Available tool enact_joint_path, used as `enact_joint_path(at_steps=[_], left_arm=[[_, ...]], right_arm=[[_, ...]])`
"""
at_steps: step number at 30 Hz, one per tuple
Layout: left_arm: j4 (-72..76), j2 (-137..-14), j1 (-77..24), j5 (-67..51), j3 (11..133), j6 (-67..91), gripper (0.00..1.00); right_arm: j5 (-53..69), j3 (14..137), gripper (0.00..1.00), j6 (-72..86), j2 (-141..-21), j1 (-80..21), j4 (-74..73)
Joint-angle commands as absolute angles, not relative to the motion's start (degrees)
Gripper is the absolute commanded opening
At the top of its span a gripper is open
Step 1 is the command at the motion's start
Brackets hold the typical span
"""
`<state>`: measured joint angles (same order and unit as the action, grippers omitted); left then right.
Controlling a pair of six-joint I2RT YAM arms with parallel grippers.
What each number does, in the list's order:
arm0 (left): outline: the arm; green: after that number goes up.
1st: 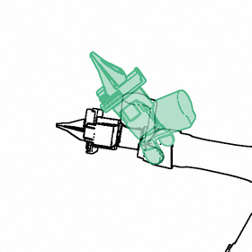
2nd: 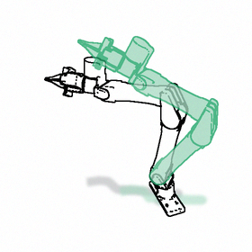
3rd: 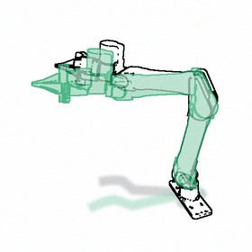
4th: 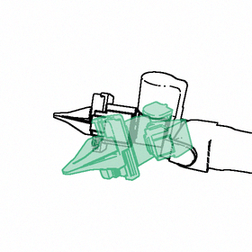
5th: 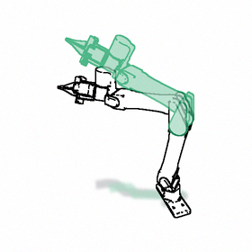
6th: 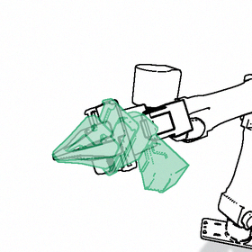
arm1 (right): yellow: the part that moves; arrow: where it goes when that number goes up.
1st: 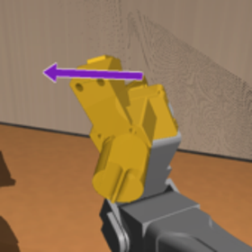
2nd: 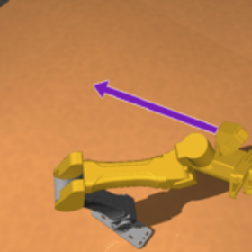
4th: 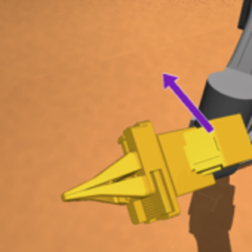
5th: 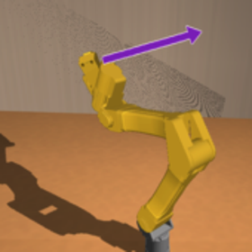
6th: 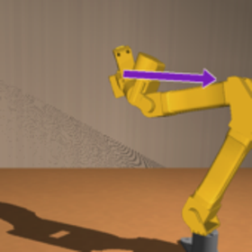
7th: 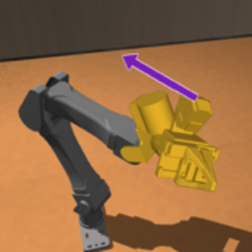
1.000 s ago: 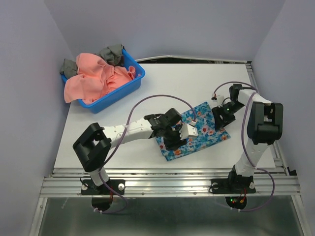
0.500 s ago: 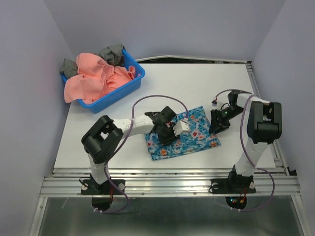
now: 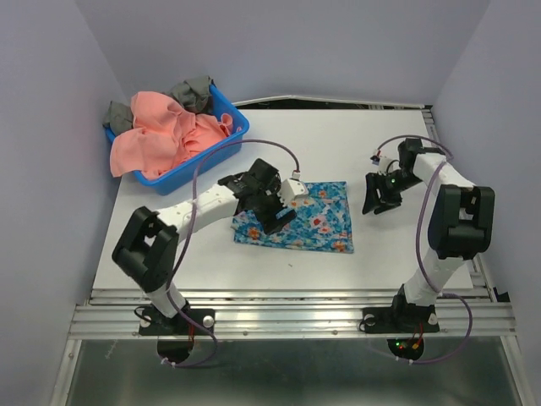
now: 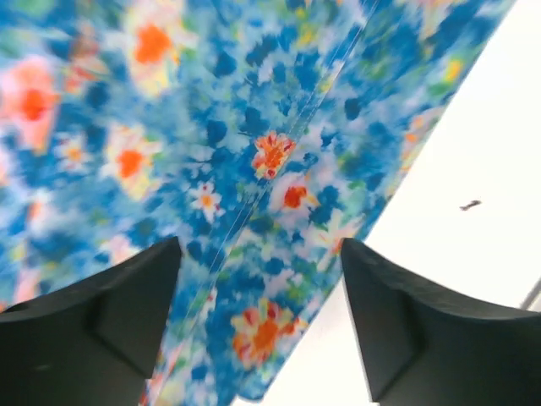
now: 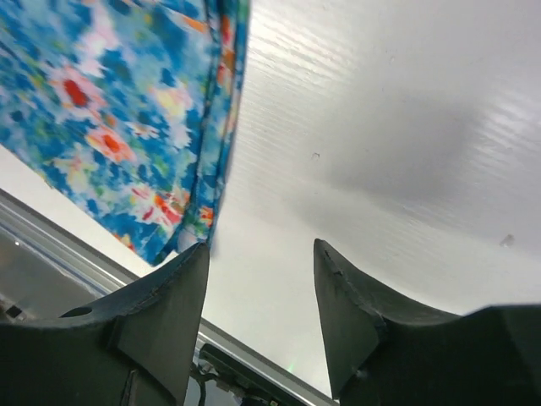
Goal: Fold and stack the skirts
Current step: Fold the skirt
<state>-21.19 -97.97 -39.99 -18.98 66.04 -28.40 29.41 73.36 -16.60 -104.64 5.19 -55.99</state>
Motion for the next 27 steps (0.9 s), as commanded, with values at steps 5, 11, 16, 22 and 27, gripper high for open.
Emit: enact_joint_path(at_steps=[5,11,16,22,27], left_arm=[[-31.2,-82.6,-31.4,-31.6,64.2,-23.4,0.9],[-25.9,-73.8,-15.2,-41.0,56.1,-10.9,0.72],[-18.5,-75.9,-7.5,-52.3,47.3,11.4,0.98],[-5.7,-70.8,-7.9,-49.9,33.2,29.8,0.98],[-0.9,-74.3,-7.6,-46.7,31.9,35.1,0.98]], right_arm=[[31.3,74.0,0.55,-19.3,-96.9,-0.3,-57.7],[24.5,62.4,0.56,-28.0,-86.3,-11.4,-47.9],[21.4,57.6,0.58,-33.9,-80.3,-14.0,-43.3],[20.9,50.5,0.6,-37.8,-73.7,-17.5,-33.9],[22.8,48.0,0.61,-41.6,-72.4,-18.7,-32.8]])
